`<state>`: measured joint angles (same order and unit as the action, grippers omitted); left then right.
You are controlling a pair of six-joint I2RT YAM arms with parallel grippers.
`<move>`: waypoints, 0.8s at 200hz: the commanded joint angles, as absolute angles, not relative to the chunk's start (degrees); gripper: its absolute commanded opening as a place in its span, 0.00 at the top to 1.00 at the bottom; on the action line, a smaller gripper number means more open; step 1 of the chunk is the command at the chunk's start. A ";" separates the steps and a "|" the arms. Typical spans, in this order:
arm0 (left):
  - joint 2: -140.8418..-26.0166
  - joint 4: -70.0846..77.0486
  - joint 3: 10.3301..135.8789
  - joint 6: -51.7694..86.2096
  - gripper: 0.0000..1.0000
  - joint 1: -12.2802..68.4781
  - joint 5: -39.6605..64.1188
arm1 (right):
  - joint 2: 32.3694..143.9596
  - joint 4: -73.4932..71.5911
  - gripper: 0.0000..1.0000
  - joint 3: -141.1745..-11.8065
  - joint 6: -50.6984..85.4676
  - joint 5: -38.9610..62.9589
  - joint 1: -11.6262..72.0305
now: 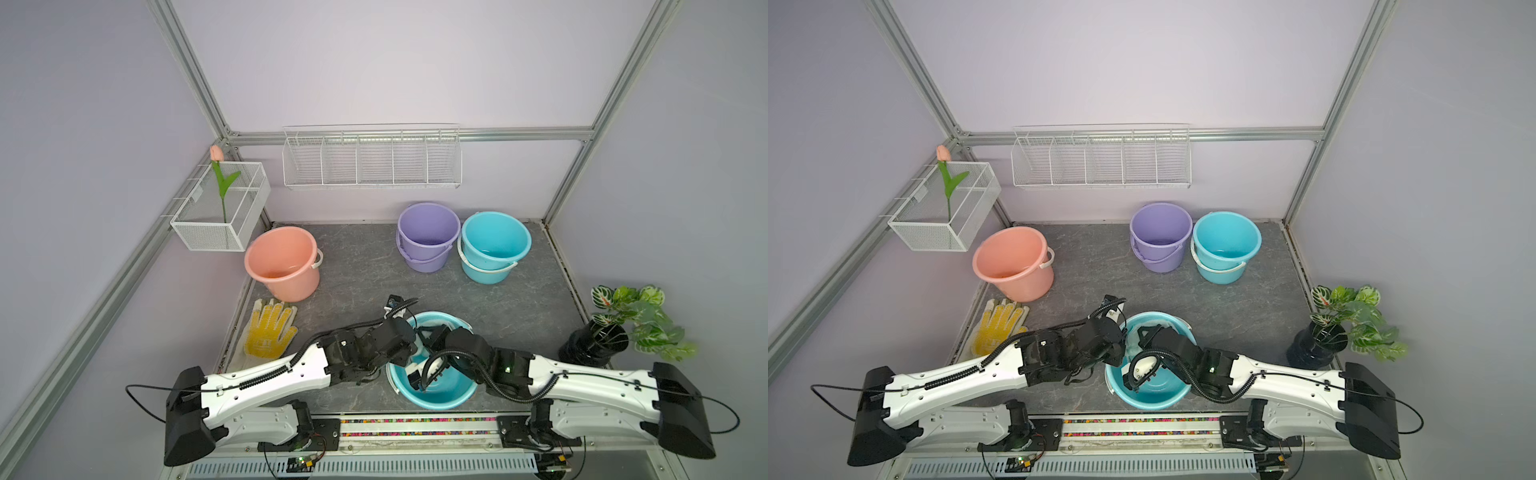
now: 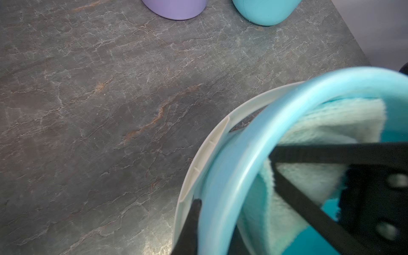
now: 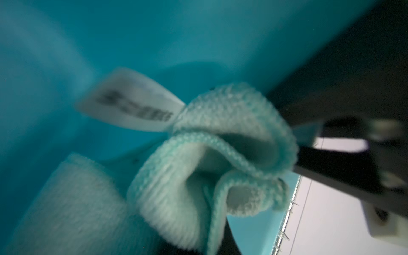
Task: Wipe the inside of the bucket with a cloth
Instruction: Wipe the dirt from the inside of the bucket.
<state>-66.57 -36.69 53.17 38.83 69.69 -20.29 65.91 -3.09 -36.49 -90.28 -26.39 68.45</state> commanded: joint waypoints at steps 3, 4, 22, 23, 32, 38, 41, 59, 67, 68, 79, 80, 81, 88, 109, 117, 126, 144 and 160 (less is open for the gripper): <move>-65.88 -37.09 52.40 36.39 1.00 70.43 -19.36 | 69.88 -4.76 0.93 -35.28 -90.71 -26.31 66.93; -65.85 -37.09 52.44 36.39 1.00 70.46 -19.35 | 70.05 -4.71 0.93 -35.31 -90.62 -26.25 66.91; -65.92 -37.00 52.47 36.30 1.00 70.44 -19.34 | 73.08 -3.35 0.93 -35.73 -88.96 -25.03 66.41; -65.96 -37.00 52.47 36.30 1.00 70.42 -19.34 | 73.28 -3.17 0.93 -35.80 -88.87 -24.95 66.38; -66.05 -37.00 52.56 36.32 1.00 70.40 -19.32 | 74.74 -1.01 0.93 -36.30 -87.91 -24.26 66.33; -66.06 -37.00 52.56 36.30 1.00 70.41 -19.34 | 75.77 0.45 0.93 -36.85 -86.91 -23.65 66.33; -66.09 -37.00 52.56 36.30 1.00 70.42 -19.27 | 76.32 1.19 0.93 -37.12 -86.32 -23.31 66.31; -66.18 -36.96 52.60 36.30 1.00 70.42 -19.33 | 79.03 3.72 0.93 -37.76 -83.72 -21.34 66.53; -66.11 -37.00 52.62 36.40 1.00 70.41 -19.31 | 80.13 4.72 0.93 -37.96 -82.71 -20.36 66.51; -66.10 -37.00 52.54 36.40 1.00 70.45 -19.32 | 80.23 4.91 0.93 -37.96 -82.58 -20.25 66.52; -65.96 -36.92 52.40 36.43 1.00 70.47 -19.42 | 81.55 6.68 0.93 -38.50 -80.36 -18.26 66.54; -65.94 -36.92 52.39 36.45 1.00 70.43 -19.42 | 81.64 7.03 0.93 -38.59 -80.17 -18.05 66.49; -65.93 -36.92 52.39 36.46 1.00 70.42 -19.47 | 81.78 7.34 0.93 -38.72 -79.94 -17.73 66.51; -65.82 -36.99 52.38 36.47 1.00 70.41 -19.51 | 82.41 10.02 0.93 -39.62 -78.35 -15.87 66.48; -65.79 -37.33 52.43 36.56 1.00 70.45 -19.76 | 83.80 12.52 0.93 -40.97 -75.21 -13.91 66.60; -65.68 -37.52 52.36 36.62 1.00 70.40 -19.90 | 83.65 12.16 0.93 -40.83 -75.06 -14.51 66.70; -65.71 -37.70 52.33 36.85 1.00 70.42 -19.99 | 83.05 11.75 0.93 -40.73 -74.97 -15.64 66.63; -65.40 -37.62 52.09 37.02 1.00 70.48 -20.08 | 80.54 12.00 0.93 -41.10 -74.95 -18.01 66.63; -65.12 -37.61 51.94 37.07 1.00 70.42 -20.51 | 77.58 14.40 0.93 -42.26 -74.81 -19.33 66.70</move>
<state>-66.11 -37.28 53.08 37.56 70.15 -19.05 81.41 9.10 -40.84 -76.82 -19.00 66.24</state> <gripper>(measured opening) 0.139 0.093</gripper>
